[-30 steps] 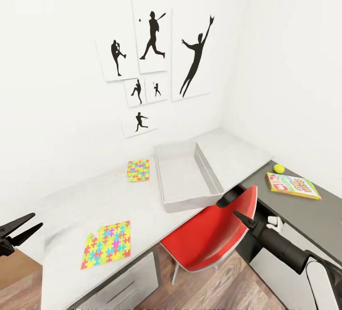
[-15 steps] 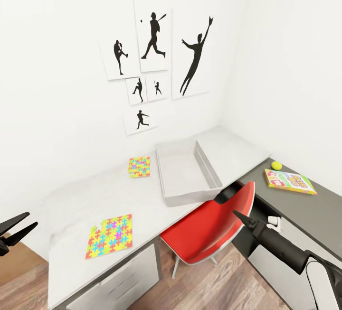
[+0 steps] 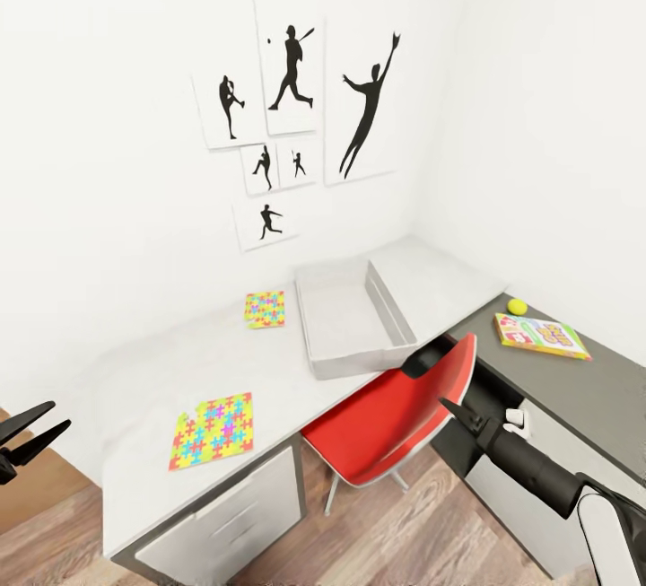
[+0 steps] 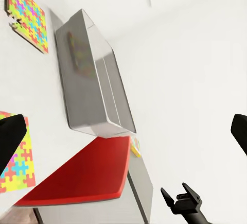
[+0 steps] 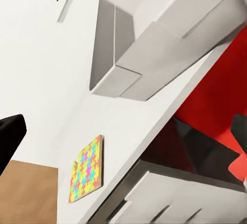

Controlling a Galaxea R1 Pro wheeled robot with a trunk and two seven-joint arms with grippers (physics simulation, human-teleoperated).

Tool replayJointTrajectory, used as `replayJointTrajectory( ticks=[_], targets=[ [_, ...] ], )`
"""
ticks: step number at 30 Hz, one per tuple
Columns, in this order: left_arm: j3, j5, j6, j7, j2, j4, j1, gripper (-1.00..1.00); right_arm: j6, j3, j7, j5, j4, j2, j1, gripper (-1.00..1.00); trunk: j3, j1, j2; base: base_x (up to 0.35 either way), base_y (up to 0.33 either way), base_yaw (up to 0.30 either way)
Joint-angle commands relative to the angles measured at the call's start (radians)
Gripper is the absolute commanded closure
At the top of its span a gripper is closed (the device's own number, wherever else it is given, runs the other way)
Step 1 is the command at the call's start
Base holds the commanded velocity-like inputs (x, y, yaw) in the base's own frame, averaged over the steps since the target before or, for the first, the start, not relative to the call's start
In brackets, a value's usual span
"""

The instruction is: Put all the toys in the child's room - the three board games (two on the bed and one on the table), the two jigsaw puzzles on the table, and the tennis ball on the table - inside the toy box on the table in the child's room.

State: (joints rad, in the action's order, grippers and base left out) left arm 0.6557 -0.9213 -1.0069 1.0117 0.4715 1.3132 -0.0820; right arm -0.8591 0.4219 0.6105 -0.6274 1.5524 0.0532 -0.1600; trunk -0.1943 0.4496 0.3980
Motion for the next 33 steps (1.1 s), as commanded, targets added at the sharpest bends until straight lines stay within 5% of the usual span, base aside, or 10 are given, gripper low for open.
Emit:
replayJointTrajectory(
  ticks=[1,22,33],
  targets=[
    [0.001,0.001,-0.004,0.003,0.000,0.000,-0.001,-1.00,-0.006,0.001,0.003,0.000,0.000,0.000,-0.001,-1.00,-0.002,0.000,0.002,-0.110,0.000,0.000],
    [0.002,0.005,-0.002,0.075,0.001,-0.002,-0.001,-1.00,-0.006,0.001,0.003,0.002,0.000,-0.001,-0.001,-1.00,-0.002,0.000,0.002,-0.100,-0.039,-0.003],
    [0.002,0.006,-0.002,0.076,0.000,-0.002,-0.001,-1.00,-0.005,0.001,0.003,0.003,0.000,-0.001,-0.001,-1.00,0.002,0.000,0.002,-0.037,-0.036,-0.213]
  ],
)
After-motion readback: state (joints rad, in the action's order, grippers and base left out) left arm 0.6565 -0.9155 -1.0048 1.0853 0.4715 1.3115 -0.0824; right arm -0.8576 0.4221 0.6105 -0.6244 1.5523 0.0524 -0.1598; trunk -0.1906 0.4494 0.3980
